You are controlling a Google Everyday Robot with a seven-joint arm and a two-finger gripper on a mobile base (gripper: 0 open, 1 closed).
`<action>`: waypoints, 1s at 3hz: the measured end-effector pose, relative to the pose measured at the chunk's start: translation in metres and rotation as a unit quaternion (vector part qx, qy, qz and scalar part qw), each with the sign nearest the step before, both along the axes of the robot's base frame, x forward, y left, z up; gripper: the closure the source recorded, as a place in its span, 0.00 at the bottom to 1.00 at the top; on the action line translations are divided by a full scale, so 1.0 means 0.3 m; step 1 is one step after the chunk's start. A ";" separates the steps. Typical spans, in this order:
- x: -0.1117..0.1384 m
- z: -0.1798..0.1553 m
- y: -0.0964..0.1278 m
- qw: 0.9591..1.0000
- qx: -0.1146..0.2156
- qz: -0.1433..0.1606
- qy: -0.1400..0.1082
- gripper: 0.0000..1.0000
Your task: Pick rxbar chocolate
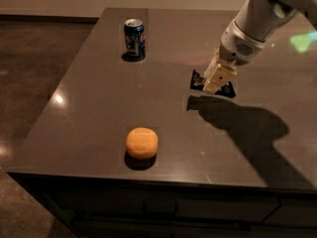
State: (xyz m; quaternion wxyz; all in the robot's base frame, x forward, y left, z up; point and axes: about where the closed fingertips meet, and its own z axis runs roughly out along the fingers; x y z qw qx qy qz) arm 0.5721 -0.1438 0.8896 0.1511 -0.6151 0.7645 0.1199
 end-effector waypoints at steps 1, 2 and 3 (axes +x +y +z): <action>0.003 0.068 0.011 1.000 0.011 0.006 -0.014 1.00; -0.011 0.201 0.074 0.998 0.038 0.037 -0.043 1.00; -0.011 0.208 0.079 0.997 0.040 0.039 -0.044 1.00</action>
Offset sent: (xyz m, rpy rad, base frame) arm -0.0098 0.0191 0.0723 0.0602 -0.0817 0.0856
